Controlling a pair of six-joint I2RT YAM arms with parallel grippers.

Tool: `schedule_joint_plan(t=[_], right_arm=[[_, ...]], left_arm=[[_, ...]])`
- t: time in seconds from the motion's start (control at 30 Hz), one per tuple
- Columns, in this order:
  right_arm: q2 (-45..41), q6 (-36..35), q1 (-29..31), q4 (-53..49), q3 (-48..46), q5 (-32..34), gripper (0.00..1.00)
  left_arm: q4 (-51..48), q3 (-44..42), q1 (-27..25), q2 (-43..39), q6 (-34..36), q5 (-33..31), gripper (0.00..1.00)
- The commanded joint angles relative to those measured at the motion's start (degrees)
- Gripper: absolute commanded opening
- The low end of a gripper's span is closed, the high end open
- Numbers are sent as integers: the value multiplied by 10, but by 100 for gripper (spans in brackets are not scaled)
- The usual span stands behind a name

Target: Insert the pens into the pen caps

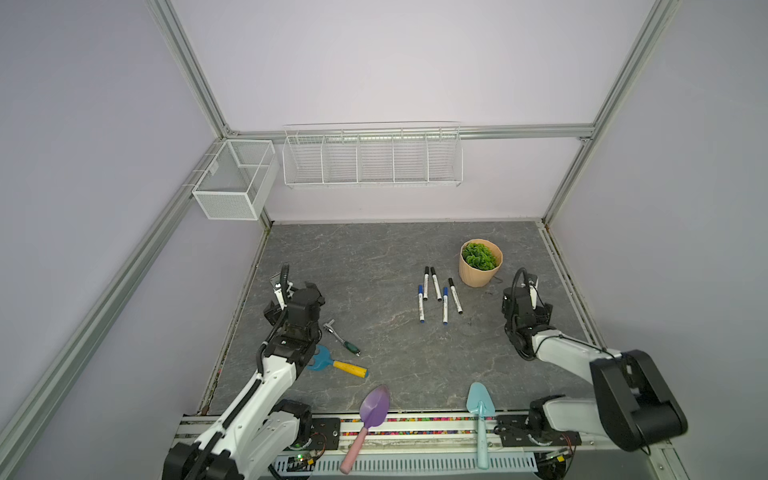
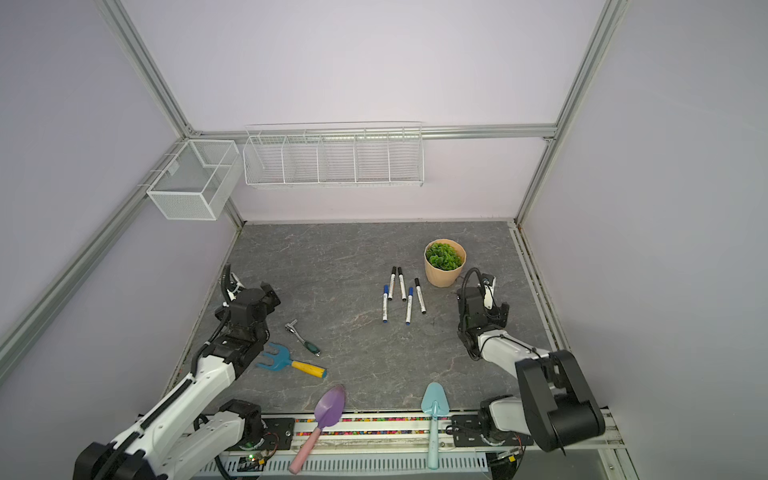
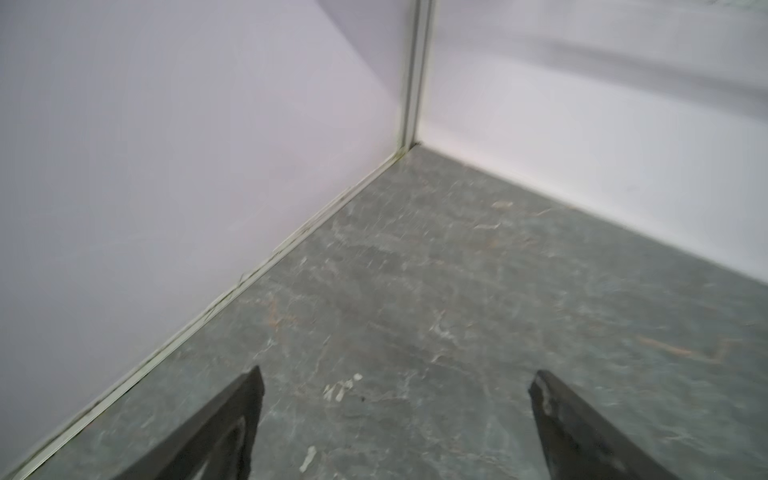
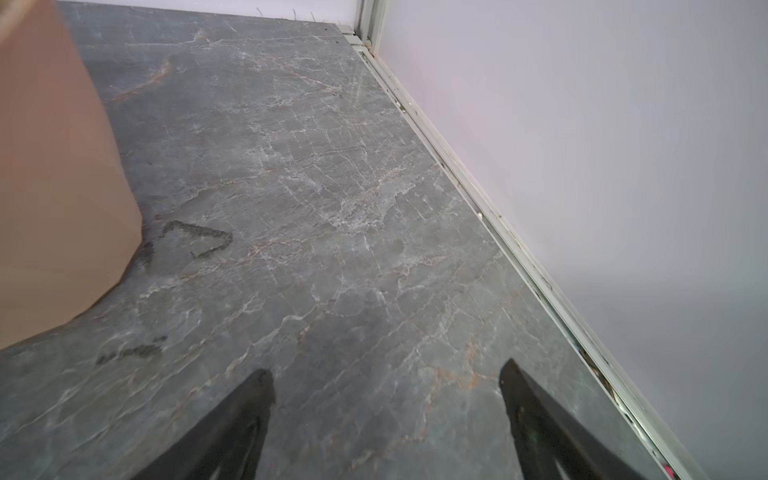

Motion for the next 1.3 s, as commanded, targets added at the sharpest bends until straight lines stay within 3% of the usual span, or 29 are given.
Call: schedule_joint_plan(t=[0.0, 0.03, 0.1, 0.17, 0.23, 0.27, 0.3, 0.33, 0.37, 0.43, 0.5, 0.63, 0.7, 0.8, 0.87, 0.93, 1.0, 1.07, 1.1, 1.17, 1.27], right_arm=[[51, -121, -19, 280, -34, -48, 96], [70, -147, -21, 347, -48, -78, 89], [44, -129, -21, 267, -34, -113, 89], [42, -114, -75, 292, -53, -203, 89], [82, -104, -126, 310, -49, -352, 88], [99, -105, -135, 346, -50, -372, 88], [64, -97, -139, 249, -30, -382, 88], [64, -97, -140, 250, -34, -385, 88], [87, -104, -137, 328, -50, -383, 88], [62, -98, -135, 249, -33, -378, 88], [75, -101, -135, 288, -41, -378, 88], [71, -104, -130, 274, -37, -375, 88], [66, -103, -131, 262, -35, -377, 88], [69, -103, -133, 268, -36, -378, 88], [68, -103, -133, 266, -36, -380, 88], [69, -103, -133, 262, -34, -381, 88], [73, -101, -142, 260, -30, -403, 88], [72, -100, -146, 255, -29, -411, 88], [72, -100, -146, 255, -29, -411, 88], [71, -100, -145, 256, -30, -410, 88], [69, -104, -138, 263, -34, -398, 88]], left_arm=[[144, -24, 21, 50, 81, -15, 100], [189, -38, 29, 69, 96, -4, 100], [231, -53, 43, 107, 81, 1, 100], [292, -68, 49, 136, 81, 1, 100], [320, -74, 58, 138, 75, 28, 100], [356, -83, 64, 146, 80, 44, 100], [381, -88, 73, 156, 84, 62, 100], [390, -88, 84, 163, 85, 78, 100], [375, -81, 89, 164, 85, 83, 100], [374, -78, 92, 165, 87, 84, 100], [411, -87, 95, 172, 102, 78, 100], [599, -128, 132, 258, 120, 145, 99], [464, -95, 135, 224, 116, 206, 99], [657, -116, 135, 333, 160, 244, 100], [443, -63, 135, 268, 144, 267, 99], [563, -75, 135, 322, 166, 266, 99], [429, -46, 135, 281, 146, 265, 99], [539, -71, 135, 312, 161, 268, 99], [540, -73, 135, 316, 162, 266, 99], [449, -50, 135, 286, 148, 265, 99], [520, -68, 135, 306, 158, 268, 99]])
